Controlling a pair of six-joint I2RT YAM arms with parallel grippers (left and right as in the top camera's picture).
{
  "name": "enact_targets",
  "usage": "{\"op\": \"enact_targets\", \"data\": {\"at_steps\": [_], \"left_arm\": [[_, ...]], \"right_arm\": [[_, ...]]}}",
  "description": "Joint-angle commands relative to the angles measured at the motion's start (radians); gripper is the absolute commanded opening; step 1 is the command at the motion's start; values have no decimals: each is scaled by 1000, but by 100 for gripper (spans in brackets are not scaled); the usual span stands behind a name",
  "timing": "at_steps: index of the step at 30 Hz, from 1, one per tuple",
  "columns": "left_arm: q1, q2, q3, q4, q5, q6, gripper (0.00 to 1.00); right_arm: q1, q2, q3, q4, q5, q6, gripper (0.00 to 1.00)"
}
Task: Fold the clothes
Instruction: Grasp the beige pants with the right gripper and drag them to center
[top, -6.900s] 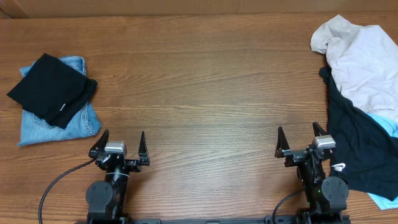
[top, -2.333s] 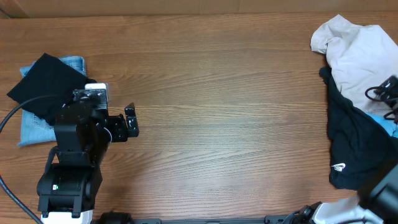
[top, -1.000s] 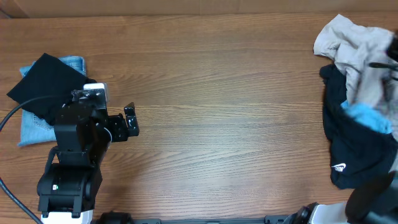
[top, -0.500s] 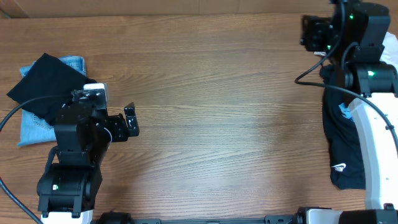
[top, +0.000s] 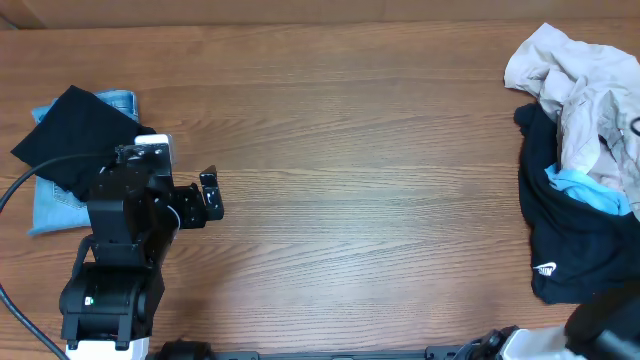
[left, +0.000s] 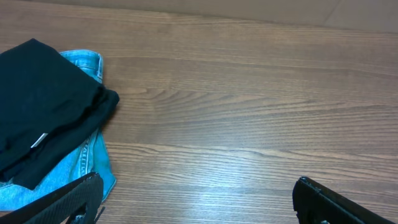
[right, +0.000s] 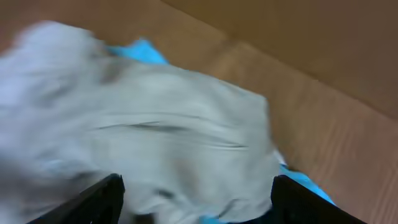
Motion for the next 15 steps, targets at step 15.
{"op": "enact_targets", "data": {"at_steps": [15], "left_arm": [[-2, -1, 28, 1, 8, -11, 100]], "right_arm": [[-239, 248, -19, 24, -289, 41, 79]]}}
